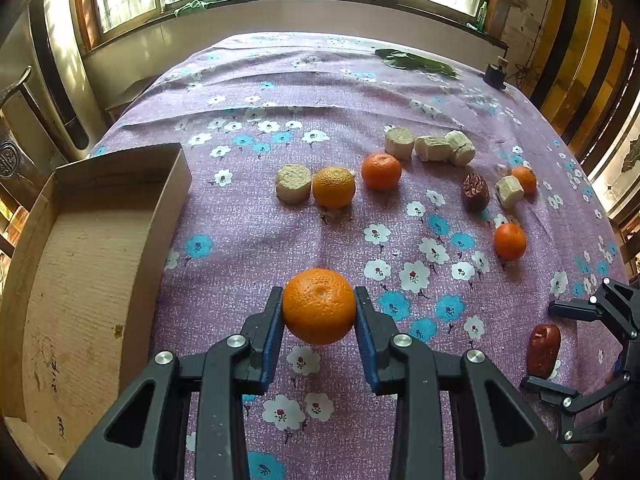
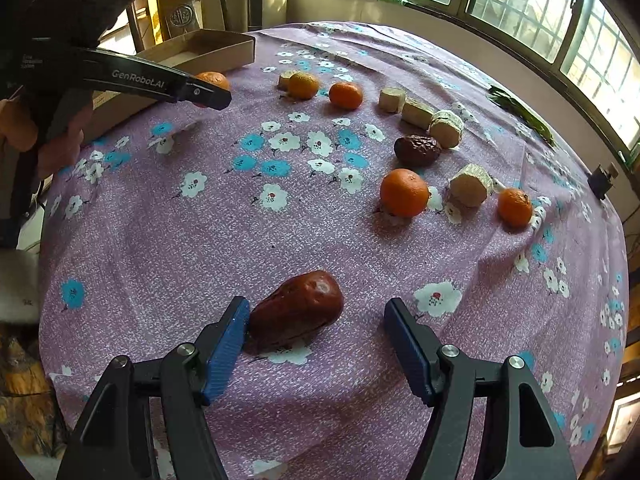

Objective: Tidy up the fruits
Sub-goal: 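Carry the date and orange in both tools over the cardboard box, then open both tools to drop the date and orange into the box, then move both empty tools back over the fruits on the table, then grasp an orange with the right tool while the left tool grasps another orange, then carry both held oranges over the cardboard box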

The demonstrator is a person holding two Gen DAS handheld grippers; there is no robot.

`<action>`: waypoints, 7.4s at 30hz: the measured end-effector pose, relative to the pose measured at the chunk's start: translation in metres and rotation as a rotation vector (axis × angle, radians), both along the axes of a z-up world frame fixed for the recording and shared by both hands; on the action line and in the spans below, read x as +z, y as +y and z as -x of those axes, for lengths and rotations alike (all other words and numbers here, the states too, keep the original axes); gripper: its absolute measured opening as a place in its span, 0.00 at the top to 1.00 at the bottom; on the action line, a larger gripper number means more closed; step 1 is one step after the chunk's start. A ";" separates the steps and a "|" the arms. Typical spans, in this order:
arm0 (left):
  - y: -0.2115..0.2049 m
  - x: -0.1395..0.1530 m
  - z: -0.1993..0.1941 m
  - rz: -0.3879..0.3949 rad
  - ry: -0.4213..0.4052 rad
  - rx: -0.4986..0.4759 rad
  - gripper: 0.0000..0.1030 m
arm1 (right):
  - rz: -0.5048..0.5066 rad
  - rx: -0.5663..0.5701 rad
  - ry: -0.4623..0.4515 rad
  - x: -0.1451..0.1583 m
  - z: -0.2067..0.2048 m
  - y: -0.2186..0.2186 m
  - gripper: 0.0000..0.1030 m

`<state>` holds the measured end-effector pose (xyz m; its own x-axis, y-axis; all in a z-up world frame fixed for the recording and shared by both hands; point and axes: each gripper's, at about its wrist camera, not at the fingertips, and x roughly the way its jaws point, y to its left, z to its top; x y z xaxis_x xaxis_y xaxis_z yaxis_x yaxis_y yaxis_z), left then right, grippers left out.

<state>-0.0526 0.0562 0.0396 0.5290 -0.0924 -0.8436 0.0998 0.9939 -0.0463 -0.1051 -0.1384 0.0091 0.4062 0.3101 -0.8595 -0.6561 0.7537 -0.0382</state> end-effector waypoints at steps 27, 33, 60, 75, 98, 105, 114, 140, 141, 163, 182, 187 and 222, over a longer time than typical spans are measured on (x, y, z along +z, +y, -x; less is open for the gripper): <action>0.134 0.034 -0.004 -0.116 -0.055 0.206 0.68 | -0.283 0.091 0.000 0.077 -0.060 0.164 0.49; 0.184 0.024 -0.028 -0.080 -0.011 0.288 0.68 | -0.286 0.141 0.025 0.074 -0.083 0.224 0.49; 0.214 0.011 -0.040 -0.024 0.011 0.379 0.21 | -0.226 0.145 0.024 0.049 -0.106 0.273 0.30; 0.120 0.050 0.002 0.000 -0.125 0.255 0.12 | -0.244 -0.124 -0.058 0.058 -0.065 0.121 0.12; 0.016 0.006 -0.021 0.037 0.000 0.088 0.12 | -0.254 -0.392 -0.017 0.014 -0.068 -0.014 0.12; 0.011 0.001 -0.034 0.047 0.007 0.103 0.13 | -0.193 -0.331 -0.006 0.003 -0.088 -0.003 0.50; 0.001 -0.013 -0.066 0.055 0.027 0.157 0.13 | -0.229 -0.327 0.012 0.000 -0.089 -0.016 0.65; 0.009 -0.012 -0.059 0.102 0.003 0.114 0.75 | -0.270 -0.320 0.006 0.008 -0.081 -0.018 0.65; 0.010 -0.010 -0.055 0.104 0.001 0.112 0.75 | -0.274 -0.321 0.006 0.008 -0.080 -0.018 0.65; 0.045 0.021 0.004 0.075 -0.073 0.113 0.75 | -0.283 -0.236 -0.024 0.032 -0.053 0.041 0.64; 0.097 0.034 0.028 0.032 -0.118 0.202 0.93 | -0.274 -0.107 -0.025 0.047 -0.053 0.115 0.64; 0.119 0.030 0.028 0.040 -0.103 0.240 0.93 | -0.276 -0.073 -0.014 0.047 -0.059 0.134 0.64; 0.052 0.010 0.007 0.070 -0.028 0.020 0.73 | -0.280 -0.145 0.027 0.035 -0.069 0.093 0.64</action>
